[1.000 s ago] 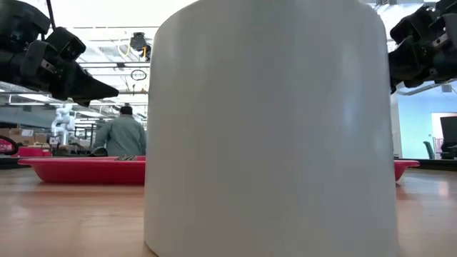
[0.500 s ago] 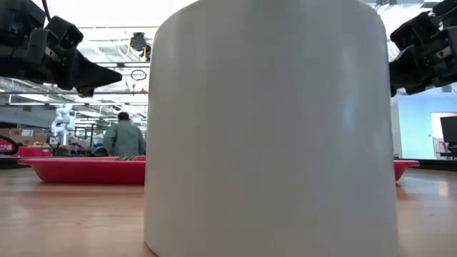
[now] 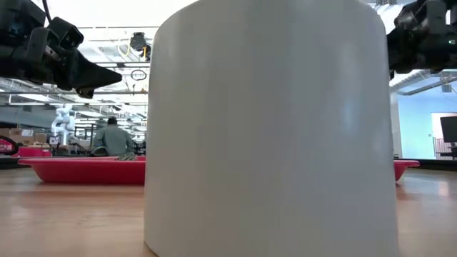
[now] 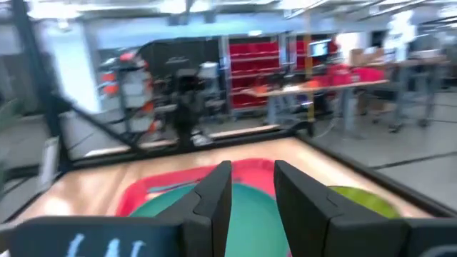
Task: Pick and place plate/cup/fork/spoon on tray
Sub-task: Return to home position
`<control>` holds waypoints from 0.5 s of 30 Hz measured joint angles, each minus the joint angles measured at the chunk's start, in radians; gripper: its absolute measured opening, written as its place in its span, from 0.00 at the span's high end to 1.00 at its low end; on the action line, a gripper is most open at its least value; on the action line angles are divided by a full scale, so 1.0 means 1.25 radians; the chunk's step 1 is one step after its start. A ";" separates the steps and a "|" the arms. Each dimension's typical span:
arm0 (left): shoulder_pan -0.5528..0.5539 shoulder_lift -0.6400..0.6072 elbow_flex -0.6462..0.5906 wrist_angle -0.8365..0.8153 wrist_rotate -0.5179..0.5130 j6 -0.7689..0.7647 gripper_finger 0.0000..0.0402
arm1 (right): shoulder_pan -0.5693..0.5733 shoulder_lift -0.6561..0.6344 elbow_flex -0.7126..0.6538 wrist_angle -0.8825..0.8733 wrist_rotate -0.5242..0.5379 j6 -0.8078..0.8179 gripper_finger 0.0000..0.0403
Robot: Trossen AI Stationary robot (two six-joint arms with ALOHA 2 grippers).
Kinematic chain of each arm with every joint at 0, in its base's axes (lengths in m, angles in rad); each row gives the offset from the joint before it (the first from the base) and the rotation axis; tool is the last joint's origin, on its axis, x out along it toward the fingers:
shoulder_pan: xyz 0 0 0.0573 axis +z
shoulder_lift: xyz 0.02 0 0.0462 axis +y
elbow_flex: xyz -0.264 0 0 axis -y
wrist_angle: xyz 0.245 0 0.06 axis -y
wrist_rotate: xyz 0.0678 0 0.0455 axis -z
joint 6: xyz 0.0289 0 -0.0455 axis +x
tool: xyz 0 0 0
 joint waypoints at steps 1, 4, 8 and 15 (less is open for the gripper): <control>0.000 0.000 0.000 0.000 0.000 -0.008 0.94 | 0.000 0.000 0.000 0.007 0.021 -0.001 0.75; 0.000 0.000 0.000 0.000 0.000 -0.009 0.94 | 0.000 -0.008 0.000 0.009 0.042 0.017 0.75; 0.000 0.000 0.000 0.001 0.000 -0.008 0.94 | 0.000 -0.010 0.000 0.008 -0.032 0.030 0.75; 0.000 0.000 0.000 0.001 0.000 -0.006 0.94 | 0.000 -0.010 0.000 0.001 -0.045 0.011 0.75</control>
